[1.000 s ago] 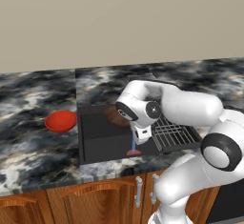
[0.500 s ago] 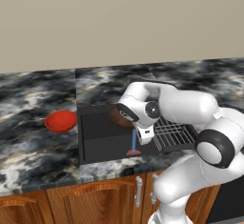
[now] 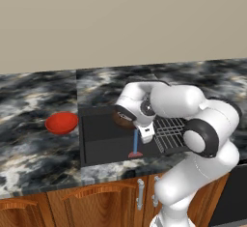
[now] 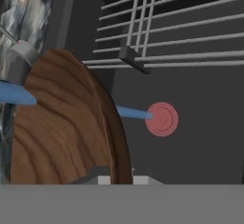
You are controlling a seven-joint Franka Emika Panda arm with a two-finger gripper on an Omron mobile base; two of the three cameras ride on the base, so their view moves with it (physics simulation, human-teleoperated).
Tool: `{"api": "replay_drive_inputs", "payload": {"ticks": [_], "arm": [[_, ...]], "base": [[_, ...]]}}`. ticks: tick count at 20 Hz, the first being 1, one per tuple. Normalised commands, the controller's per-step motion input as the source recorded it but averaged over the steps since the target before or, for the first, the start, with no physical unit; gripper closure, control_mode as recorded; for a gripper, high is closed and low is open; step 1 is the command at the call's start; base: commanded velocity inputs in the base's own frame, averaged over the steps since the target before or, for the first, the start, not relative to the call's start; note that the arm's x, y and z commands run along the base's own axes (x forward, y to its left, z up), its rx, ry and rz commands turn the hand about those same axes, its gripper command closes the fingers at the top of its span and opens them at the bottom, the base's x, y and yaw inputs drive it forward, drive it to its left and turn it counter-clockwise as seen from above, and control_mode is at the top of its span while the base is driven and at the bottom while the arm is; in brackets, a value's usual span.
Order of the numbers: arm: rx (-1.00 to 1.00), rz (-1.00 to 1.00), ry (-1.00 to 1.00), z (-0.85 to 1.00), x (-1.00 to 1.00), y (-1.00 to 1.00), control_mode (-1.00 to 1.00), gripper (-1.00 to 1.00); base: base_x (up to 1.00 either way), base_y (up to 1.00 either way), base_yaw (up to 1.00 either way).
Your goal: Rinse each bowl for a few seconds and place them down in the sink or on the counter.
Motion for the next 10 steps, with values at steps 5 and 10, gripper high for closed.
{"api": "replay_drive_inputs", "payload": {"ticks": [5, 10], "arm": [[-0.14, -0.04, 0.1, 0.01, 0.44, 0.0, -1.0, 1.0], [-0.13, -0.01, 0.07, 0.03, 0.29, 0.04, -1.0, 1.0]], "base": [[0.0, 0.0, 0.0], [0.0, 0.0, 0.0]]}}
